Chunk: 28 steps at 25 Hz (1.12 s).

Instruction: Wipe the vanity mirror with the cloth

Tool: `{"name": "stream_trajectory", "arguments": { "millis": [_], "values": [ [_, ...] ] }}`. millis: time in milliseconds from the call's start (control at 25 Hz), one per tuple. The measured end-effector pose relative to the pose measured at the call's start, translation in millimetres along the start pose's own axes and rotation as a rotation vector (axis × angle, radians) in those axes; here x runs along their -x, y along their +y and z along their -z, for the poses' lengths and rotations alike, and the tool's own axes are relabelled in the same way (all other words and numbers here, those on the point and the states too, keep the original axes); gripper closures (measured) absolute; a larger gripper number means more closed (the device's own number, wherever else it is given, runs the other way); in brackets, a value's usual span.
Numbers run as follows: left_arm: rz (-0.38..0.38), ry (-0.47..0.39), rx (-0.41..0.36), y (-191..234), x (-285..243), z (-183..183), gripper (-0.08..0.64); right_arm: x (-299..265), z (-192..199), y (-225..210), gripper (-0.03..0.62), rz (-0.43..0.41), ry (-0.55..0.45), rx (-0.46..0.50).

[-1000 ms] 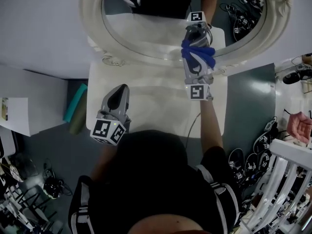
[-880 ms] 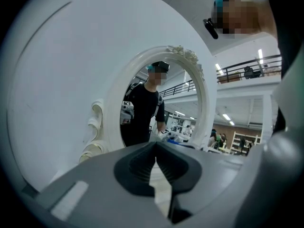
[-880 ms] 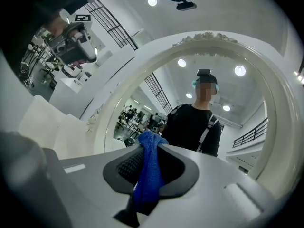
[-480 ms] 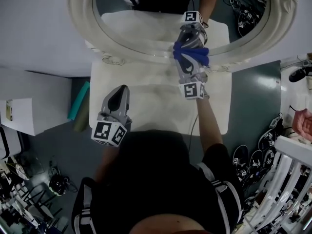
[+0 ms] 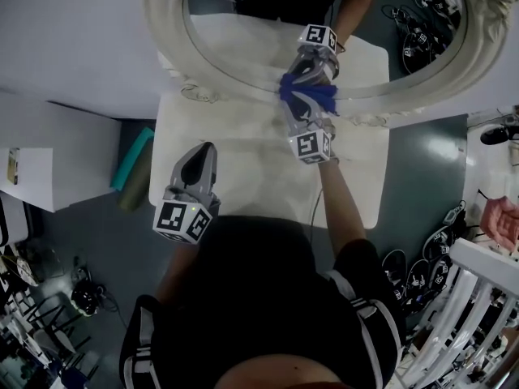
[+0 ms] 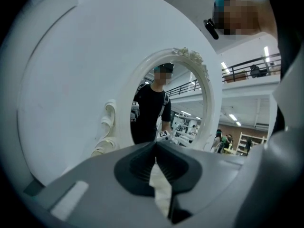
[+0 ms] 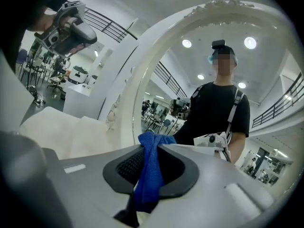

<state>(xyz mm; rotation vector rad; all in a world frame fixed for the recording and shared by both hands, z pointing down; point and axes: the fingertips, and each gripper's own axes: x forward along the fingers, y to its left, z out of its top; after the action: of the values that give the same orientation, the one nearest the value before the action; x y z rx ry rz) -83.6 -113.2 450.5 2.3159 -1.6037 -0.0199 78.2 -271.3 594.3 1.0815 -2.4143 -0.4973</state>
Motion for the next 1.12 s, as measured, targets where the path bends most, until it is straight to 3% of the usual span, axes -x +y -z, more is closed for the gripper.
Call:
{"name": "stream_trajectory", "arguments": {
  "millis": [240, 440, 680, 800, 960, 1120],
  "values": [
    [-0.018, -0.016, 0.014, 30.3, 20.8, 8.3, 0.549, -32.2, -17.9, 38.2, 0.532, -0.100, -0.043, -0.160],
    [-0.003, -0.034, 0.019, 30.4, 27.9, 8.2, 0.549, -34.7, -56.4, 43.5, 0.532, -0.134, -0.144, -0.386],
    [0.024, -0.071, 0.037, 33.1, 32.9, -3.9, 0.549, -2.1, -149.3, 10.1, 0.529, -0.072, -0.362, -0.598],
    [0.055, -0.089, 0.035, 27.4, 31.7, -9.8, 0.549, 29.6, -185.0, -9.5, 0.529, -0.014, -0.423, -0.668],
    [0.118, -0.109, 0.024, 16.4, 22.8, -18.3, 0.549, 74.4, -203.7, -25.8, 0.529, 0.087, -0.412, -0.696],
    [0.185, -0.112, 0.013, 4.5, 10.1, -19.6, 0.549, 112.7, -187.5, -25.6, 0.529, 0.226, -0.345, -0.742]
  ]
}}
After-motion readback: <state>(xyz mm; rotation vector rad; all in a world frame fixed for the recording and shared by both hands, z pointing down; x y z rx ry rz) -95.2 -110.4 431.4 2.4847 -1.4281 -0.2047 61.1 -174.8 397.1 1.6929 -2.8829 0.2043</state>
